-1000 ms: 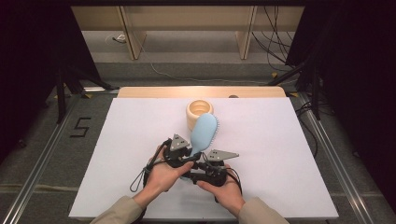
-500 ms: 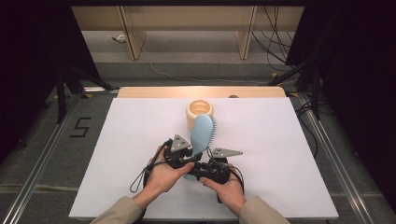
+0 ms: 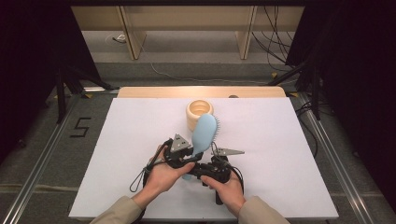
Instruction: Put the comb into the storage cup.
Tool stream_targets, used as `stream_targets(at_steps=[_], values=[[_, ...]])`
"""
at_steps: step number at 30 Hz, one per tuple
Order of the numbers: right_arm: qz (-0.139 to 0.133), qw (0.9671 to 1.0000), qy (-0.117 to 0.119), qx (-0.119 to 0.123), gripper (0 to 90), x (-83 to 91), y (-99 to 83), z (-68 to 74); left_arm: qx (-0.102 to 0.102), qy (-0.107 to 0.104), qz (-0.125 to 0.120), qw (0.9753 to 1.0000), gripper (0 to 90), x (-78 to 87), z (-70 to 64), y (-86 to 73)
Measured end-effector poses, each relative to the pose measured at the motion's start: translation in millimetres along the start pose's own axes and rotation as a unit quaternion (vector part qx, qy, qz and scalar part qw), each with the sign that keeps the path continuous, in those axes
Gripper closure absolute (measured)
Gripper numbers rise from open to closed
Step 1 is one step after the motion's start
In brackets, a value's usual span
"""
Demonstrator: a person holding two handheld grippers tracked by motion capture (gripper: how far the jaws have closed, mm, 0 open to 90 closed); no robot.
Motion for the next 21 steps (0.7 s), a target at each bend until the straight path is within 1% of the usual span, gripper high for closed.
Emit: stream_targets(at_steps=[3,9,14,18,21], values=[[0.0,1.0,0.0,-0.001,66.3,0.0,-0.1,-0.2,-0.003,-0.001,0.0,1.0,63.4,-0.2,-0.2,0.1],[0.0,1.0,0.003,-0.009,66.3,0.2,-0.1,-1.4,-0.012,0.003,0.002,0.9999,55.9,-0.4,-0.6,-0.1],[-0.001,0.9999,0.005,-0.013,66.3,0.8,0.6,-1.6,-0.02,0.005,0.009,0.9997,46.2,0.8,-0.5,-0.6],[-0.001,0.9999,0.006,-0.015,66.3,1.1,0.7,-2.1,-0.035,0.011,0.011,0.9993,39.5,3.5,-1.6,-0.5],[0.0,0.9999,0.006,-0.015,66.3,1.2,0.6,-2.3,-0.044,0.009,0.015,0.9989,32.6,6.6,-3.0,-0.4]])
Point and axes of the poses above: each handheld gripper's, and its own axes: x roughly backward along the jaws, y roughly out of its top, z roughly to its left, the point moved 4 cm from there along -x, roughly forward along the jaws, and after that the axes turned 10 degrees about -y, right-handed, at the moved point
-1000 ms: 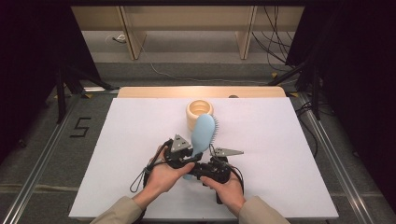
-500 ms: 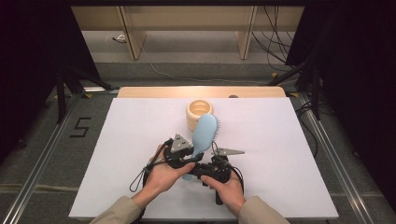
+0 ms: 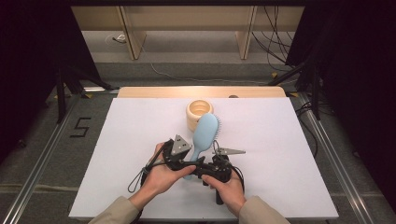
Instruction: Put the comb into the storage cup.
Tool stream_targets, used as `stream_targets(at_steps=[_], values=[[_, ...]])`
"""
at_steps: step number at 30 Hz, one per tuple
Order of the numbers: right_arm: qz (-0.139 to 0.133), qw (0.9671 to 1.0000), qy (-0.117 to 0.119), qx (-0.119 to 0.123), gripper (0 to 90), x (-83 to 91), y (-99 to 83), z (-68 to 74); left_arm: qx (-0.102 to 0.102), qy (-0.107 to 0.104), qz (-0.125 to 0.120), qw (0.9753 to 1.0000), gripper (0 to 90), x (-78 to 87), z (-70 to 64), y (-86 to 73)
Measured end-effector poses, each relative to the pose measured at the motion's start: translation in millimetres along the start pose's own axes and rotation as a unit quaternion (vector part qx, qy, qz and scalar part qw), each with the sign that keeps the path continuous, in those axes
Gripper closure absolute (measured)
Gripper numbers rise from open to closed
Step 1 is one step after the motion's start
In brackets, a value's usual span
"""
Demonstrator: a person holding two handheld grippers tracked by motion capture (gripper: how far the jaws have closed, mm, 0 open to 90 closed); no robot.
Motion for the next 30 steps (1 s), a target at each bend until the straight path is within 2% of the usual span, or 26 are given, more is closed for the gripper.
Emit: stream_targets(at_steps=[2,3,7,11,13,15,19,22,24,27,30], values=[[0.0,1.0,0.0,0.0,66.3,0.0,0.1,-0.1,0.004,-0.004,0.004,1.0,27.4,2.3,-0.4,-0.5],[0.001,1.0,0.0,-0.001,66.3,0.0,0.0,-0.2,0.007,-0.005,0.006,0.9999,22.0,3.4,0.1,-0.5],[0.001,1.0,0.0,0.0,66.3,0.2,0.0,-0.7,0.01,0.004,0.01,0.9999,15.6,9.0,3.0,0.9],[0.001,1.0,0.0,-0.002,66.3,0.3,0.1,-1.3,0.011,0.007,0.026,0.9996,11.7,14.7,5.4,1.3],[0.001,1.0,-0.001,-0.002,66.3,0.2,0.0,-1.6,0.01,0.007,0.028,0.9995,3.2,16.5,5.8,1.8],[0.002,1.0,-0.001,-0.002,66.3,0.1,-0.2,-1.8,0.009,0.009,0.026,0.9996,0.0,17.9,6.1,3.1],[0.003,1.0,0.0,-0.004,66.3,-0.2,-0.5,-1.7,0.009,0.024,0.016,0.9996,0.0,20.7,9.3,6.1],[0.003,1.0,-0.001,-0.003,66.3,-0.2,-0.4,-1.9,0.014,0.028,-0.001,0.9995,0.0,23.1,12.5,8.7],[0.003,1.0,-0.001,-0.003,66.3,-0.2,-0.5,-2.0,0.02,0.029,-0.021,0.9992,0.0,24.7,13.5,11.4],[0.004,1.0,-0.001,-0.003,66.3,-0.2,-0.5,-2.0,0.036,0.013,-0.05,0.998,0.0,26.6,13.0,16.0],[0.004,1.0,0.0,-0.003,66.3,-0.1,-0.5,-1.9,0.054,-0.009,-0.057,0.9968,0.0,26.8,12.0,17.6]])
Point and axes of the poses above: each handheld gripper's, and its own axes: x roughly backward along the jaws, y roughly out of its top, z roughly to its left, the point moved 4 cm from there along -x, roughly forward along the jaws, and after that the axes turned 10 degrees about -y, right-handed, at the moved point
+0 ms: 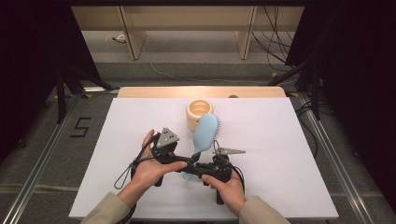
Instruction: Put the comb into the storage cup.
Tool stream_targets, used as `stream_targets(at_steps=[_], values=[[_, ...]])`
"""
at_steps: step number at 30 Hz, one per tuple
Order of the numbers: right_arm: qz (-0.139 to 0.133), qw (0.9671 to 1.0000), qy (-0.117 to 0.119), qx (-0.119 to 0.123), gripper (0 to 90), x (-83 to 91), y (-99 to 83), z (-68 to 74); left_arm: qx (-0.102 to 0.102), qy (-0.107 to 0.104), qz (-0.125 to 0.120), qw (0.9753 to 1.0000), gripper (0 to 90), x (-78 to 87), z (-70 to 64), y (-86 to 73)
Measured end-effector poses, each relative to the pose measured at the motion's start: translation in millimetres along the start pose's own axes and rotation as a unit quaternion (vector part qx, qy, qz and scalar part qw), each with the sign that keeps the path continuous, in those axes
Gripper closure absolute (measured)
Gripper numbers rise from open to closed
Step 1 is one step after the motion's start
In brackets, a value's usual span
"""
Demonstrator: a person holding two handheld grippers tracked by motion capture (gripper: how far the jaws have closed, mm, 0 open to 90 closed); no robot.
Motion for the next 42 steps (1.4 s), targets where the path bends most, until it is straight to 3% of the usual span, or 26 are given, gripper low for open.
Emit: stream_targets(at_steps=[6,12,16,22,42], values=[[-0.002,1.0,0.0,0.001,66.3,0.3,0.5,0.3,0.006,0.01,-0.008,0.9999,0.0,-1.5,3.0,0.8],[-0.001,1.0,0.001,0.001,66.3,0.4,0.6,0.4,-0.032,0.037,-0.027,0.9984,0.0,-2.1,5.0,4.6],[-0.001,1.0,0.001,0.001,66.3,0.5,0.7,0.4,-0.042,0.029,-0.04,0.9979,0.0,-0.7,3.6,9.2],[-0.002,1.0,0.003,0.001,66.3,0.3,0.8,0.9,-0.025,0.019,-0.036,0.9989,0.0,0.0,3.2,13.9],[-0.003,1.0,0.002,-0.003,66.3,1.3,1.4,0.7,-0.034,0.016,-0.042,0.9984,0.0,-10.5,4.0,46.3]])
Point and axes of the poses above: each handheld gripper's, and its own axes: x roughly backward along the jaws, y roughly out of its top, z roughly to its left, the point moved 4 cm from there along -x, roughly forward along the jaws, and after that the axes turned 10 degrees about -y, right-handed, at the moved point
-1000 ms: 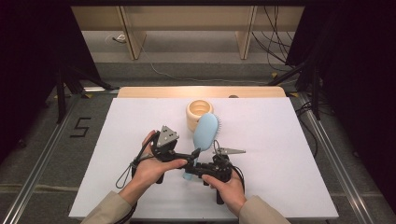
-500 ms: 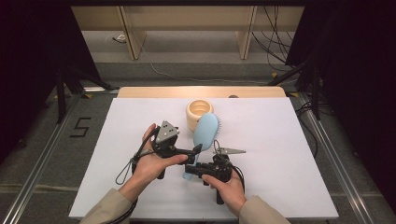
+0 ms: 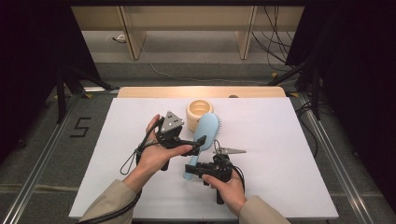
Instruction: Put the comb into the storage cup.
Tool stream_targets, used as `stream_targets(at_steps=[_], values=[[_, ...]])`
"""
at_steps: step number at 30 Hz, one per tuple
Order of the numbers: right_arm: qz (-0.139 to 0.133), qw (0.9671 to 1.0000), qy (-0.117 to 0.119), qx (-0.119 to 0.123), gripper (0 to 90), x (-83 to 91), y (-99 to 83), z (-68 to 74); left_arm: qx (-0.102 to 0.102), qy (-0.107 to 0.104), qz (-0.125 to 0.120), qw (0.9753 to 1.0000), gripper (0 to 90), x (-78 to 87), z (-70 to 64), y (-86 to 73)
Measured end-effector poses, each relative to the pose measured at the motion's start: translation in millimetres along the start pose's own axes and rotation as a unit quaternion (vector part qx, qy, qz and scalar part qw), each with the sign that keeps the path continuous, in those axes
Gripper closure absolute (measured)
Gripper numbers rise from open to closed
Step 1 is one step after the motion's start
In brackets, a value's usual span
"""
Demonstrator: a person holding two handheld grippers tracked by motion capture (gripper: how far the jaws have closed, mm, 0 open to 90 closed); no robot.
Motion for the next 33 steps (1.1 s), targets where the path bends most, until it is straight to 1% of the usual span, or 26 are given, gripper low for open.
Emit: stream_targets(at_steps=[2,6,9,20,33], values=[[-0.001,1.0,-0.001,0.002,66.3,-0.1,0.0,-0.7,0.0,-0.001,-0.001,1.0,0.0,-1.2,-0.4,2.7],[0.002,1.0,0.0,-0.001,66.3,0.2,-0.2,-0.2,-0.003,-0.003,0.0,1.0,0.0,-4.3,-0.9,7.3],[0.002,1.0,0.001,-0.001,66.3,0.1,-0.2,0.3,-0.002,-0.007,0.005,1.0,0.0,-9.0,-1.3,9.7],[0.002,1.0,0.001,-0.001,66.3,0.6,0.1,0.2,0.003,-0.016,0.021,0.9996,0.0,-22.2,-1.9,10.1],[0.002,1.0,0.002,-0.003,66.3,0.7,0.3,0.6,0.0,-0.018,0.025,0.9995,0.0,-30.8,-3.5,16.5]])
Point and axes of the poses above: each handheld gripper's, and its own axes: x roughly backward along the jaws, y roughly out of its top, z roughly to its left, the point moved 4 cm from there along -x, roughly forward along the jaws, and after that the axes turned 10 degrees about -y, right-handed, at the moved point
